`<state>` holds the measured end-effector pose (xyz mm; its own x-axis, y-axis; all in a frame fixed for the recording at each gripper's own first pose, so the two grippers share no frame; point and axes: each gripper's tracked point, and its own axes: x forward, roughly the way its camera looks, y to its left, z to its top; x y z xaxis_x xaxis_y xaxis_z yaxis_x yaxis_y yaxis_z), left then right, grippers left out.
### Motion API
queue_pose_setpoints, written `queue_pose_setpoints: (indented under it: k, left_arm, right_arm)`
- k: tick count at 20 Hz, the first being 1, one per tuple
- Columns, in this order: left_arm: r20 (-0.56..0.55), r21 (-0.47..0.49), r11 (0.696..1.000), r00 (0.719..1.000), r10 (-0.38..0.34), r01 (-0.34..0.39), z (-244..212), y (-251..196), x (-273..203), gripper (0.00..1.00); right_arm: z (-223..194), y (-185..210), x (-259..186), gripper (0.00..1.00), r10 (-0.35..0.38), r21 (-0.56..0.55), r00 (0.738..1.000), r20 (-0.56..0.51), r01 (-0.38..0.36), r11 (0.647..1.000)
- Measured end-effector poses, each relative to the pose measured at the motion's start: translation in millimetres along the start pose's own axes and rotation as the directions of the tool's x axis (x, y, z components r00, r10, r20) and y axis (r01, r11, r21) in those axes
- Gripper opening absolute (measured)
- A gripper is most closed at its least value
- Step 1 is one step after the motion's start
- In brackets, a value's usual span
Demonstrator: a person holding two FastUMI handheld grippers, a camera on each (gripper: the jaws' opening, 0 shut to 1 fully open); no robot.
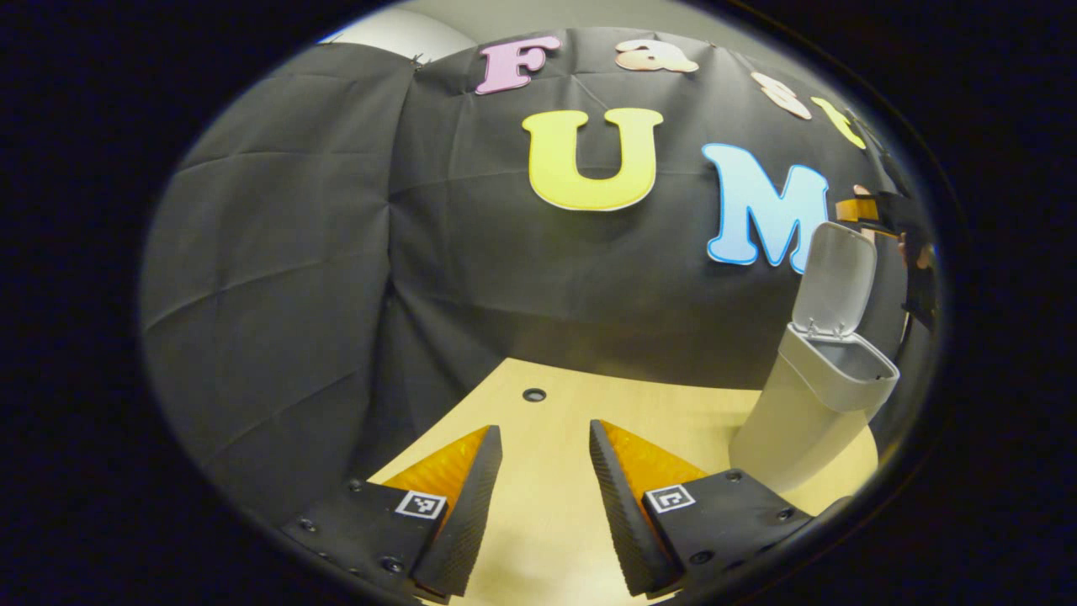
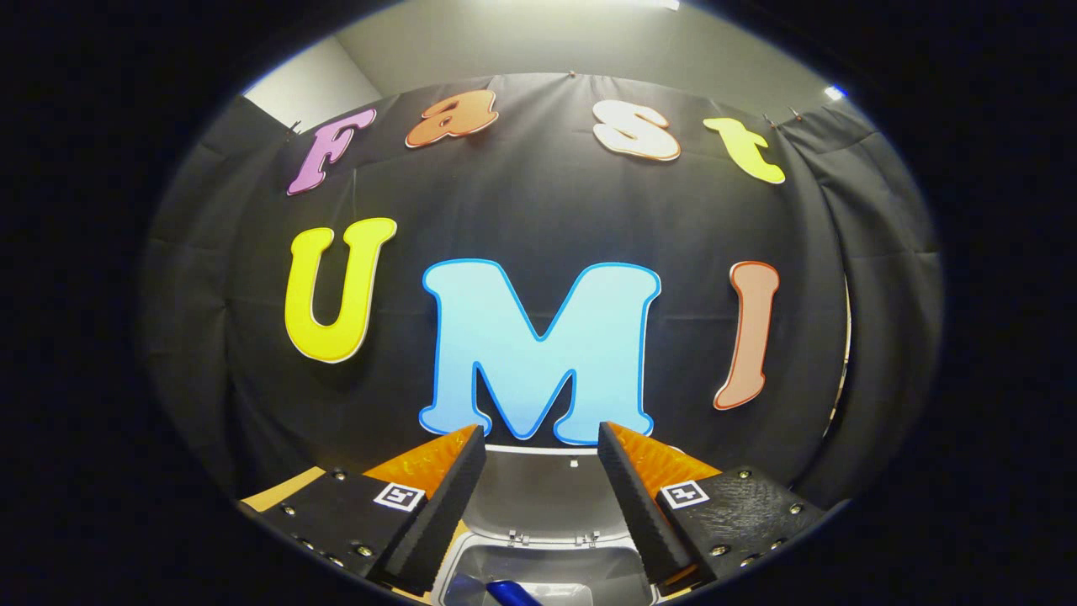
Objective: Press the lid of the desktop garbage bin to open it, pick up the crumpled paper on the desktop and throw it into the bin, then pick up the pop can on the desktop and drop it into the bin, and finally close the garbage bin lid.
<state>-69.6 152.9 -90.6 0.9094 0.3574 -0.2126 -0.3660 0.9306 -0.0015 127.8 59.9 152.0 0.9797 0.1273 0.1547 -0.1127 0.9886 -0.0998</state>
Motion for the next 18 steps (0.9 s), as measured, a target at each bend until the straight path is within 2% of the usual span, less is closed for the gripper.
queue_pose_setpoints:
  k: [3,4,6,7,8,9,12,18]
  left_arm:
    - [-0.009,-0.01,0.999,0.999,0.031,-0.031,-6,13,-3,0.65]
    - [-0.013,-0.013,0.999,0.999,0.041,-0.041,-7,17,-4,0.77]
    - [-0.022,-0.017,0.998,0.998,0.054,-0.055,-10,22,-6,0.77]
    - [-0.024,-0.02,0.998,0.998,0.057,-0.058,-12,23,-5,0.7]
    - [-0.027,-0.022,0.998,0.998,0.059,-0.06,-13,23,-5,0.73]
    - [-0.03,-0.023,0.998,0.998,0.056,-0.056,-14,21,-4,0.65]
    - [-0.019,-0.019,0.999,0.999,0.038,-0.039,-10,13,1,0.68]
    - [-0.008,0.032,0.999,0.999,-0.031,0.032,-5,-20,8,0.68]
  right_arm:
    - [-6,-11,18,0.87,-0.036,-0.006,0.999,-0.015,0.036,0.999]
    - [-10,-11,22,0.86,-0.032,0.002,0.999,-0.025,0.032,0.999]
    - [-11,-12,29,0.87,-0.034,0.03,0.999,-0.021,0.034,0.999]
    - [-11,-12,26,0.87,-0.028,0.035,0.999,-0.024,0.029,0.999]
    - [-11,-12,25,0.87,-0.028,0.032,0.999,-0.024,0.029,0.999]
    - [-12,-12,23,0.87,-0.027,0.022,0.999,-0.027,0.027,0.999]
    - [-15,-11,7,0.87,-0.026,0.006,0.999,-0.037,0.027,1.0]
    - [-36,-7,-43,0.88,-0.008,0.053,0.997,-0.081,0.012,0.999]
